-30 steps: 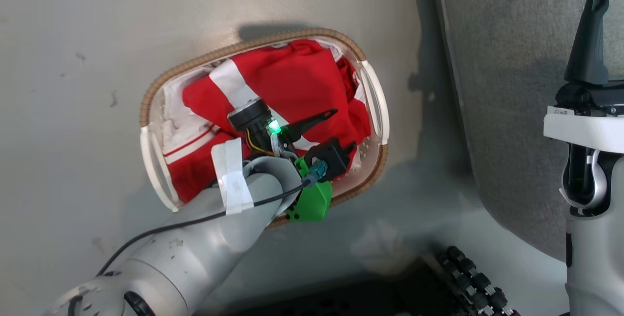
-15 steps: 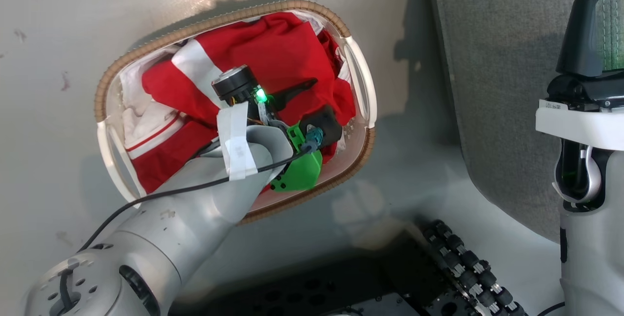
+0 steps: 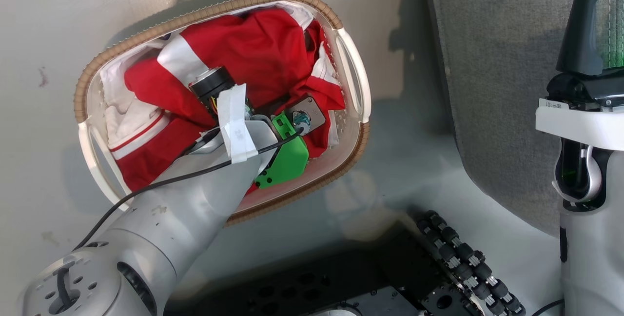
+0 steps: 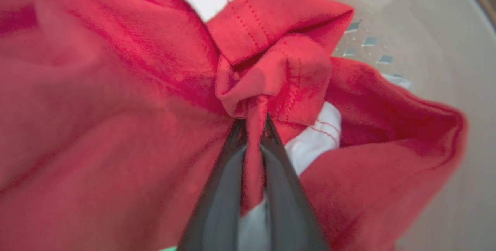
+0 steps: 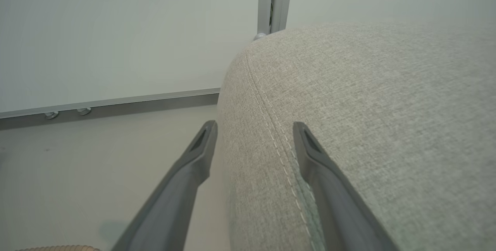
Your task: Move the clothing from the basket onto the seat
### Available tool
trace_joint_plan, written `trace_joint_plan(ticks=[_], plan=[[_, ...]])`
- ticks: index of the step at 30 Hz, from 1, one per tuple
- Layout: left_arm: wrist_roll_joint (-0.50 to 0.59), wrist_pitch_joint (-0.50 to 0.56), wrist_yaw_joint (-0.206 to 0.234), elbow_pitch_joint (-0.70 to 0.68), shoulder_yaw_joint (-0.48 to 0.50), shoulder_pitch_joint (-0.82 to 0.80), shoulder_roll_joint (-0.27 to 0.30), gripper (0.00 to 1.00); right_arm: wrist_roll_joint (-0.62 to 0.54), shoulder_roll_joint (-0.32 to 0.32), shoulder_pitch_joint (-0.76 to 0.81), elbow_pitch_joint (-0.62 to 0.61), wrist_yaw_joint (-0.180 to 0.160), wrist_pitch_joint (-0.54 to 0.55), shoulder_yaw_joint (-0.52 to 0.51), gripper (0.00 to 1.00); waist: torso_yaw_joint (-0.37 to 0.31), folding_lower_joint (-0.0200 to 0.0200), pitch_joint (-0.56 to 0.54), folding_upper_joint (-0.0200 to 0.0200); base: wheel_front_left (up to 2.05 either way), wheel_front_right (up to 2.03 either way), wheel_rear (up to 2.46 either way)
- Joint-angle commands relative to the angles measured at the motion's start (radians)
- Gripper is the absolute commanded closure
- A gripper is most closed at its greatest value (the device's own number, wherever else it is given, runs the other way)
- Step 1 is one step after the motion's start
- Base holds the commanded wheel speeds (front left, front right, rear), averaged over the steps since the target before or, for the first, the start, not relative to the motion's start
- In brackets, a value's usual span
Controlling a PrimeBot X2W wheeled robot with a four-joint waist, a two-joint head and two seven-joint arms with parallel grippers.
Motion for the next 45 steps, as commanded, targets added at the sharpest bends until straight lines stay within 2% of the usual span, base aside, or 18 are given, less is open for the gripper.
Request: trace_joint_plan(ticks=[1, 5, 14, 22, 28, 36, 45], plan=[[-0.008, -0.002, 0.001, 0.005, -0.001, -0.012, 0.005, 1.00, -0.001, -0.002, -0.007, 0.000, -0.001, 0.000, -0.004, 0.00, 0.003, -0.0001, -0.001, -0.0001, 0.00, 0.00, 0.00], [-0.024, -0.037, 0.031, 0.003, 0.000, -0.014, 0.005, 1.00, -0.008, -0.002, -0.008, 0.012, -0.001, 0.000, -0.006, 0.00, 0.013, -0.0001, -0.013, -0.0001, 0.00, 0.00, 0.00], [-0.091, -0.154, 0.062, -0.040, 0.012, 0.035, 0.005, 1.00, -0.024, -0.003, -0.003, 0.039, -0.001, 0.000, -0.002, 0.00, 0.048, -0.0001, -0.088, -0.0001, 0.00, 0.00, 0.00], [-0.120, -0.228, 0.090, -0.098, 0.016, 0.074, 0.004, 1.00, -0.051, -0.003, 0.035, 0.069, -0.001, 0.000, -0.002, 0.00, 0.096, -0.0001, -0.212, -0.0001, 0.00, 0.00, 0.00], [-0.113, -0.236, 0.128, -0.201, 0.055, 0.110, 0.006, 1.00, -0.093, -0.003, 0.082, 0.097, -0.001, 0.000, -0.007, 0.00, 0.144, -0.0001, -0.335, -0.0001, 0.00, 0.00, 0.00], [-0.056, -0.236, 0.162, -0.420, 0.157, 0.228, 0.098, 1.00, -0.125, -0.003, 0.167, 0.151, -0.001, 0.000, -0.011, 0.00, 0.186, -0.0001, -0.528, -0.0001, 0.00, 0.00, 0.00], [-0.010, -0.236, 0.151, -0.558, 0.238, 0.318, 0.183, 1.00, -0.130, -0.003, 0.285, 0.224, -0.001, 0.000, 0.011, 0.00, 0.201, -0.0001, -0.759, -0.0001, 0.00, 0.00, 0.00]])
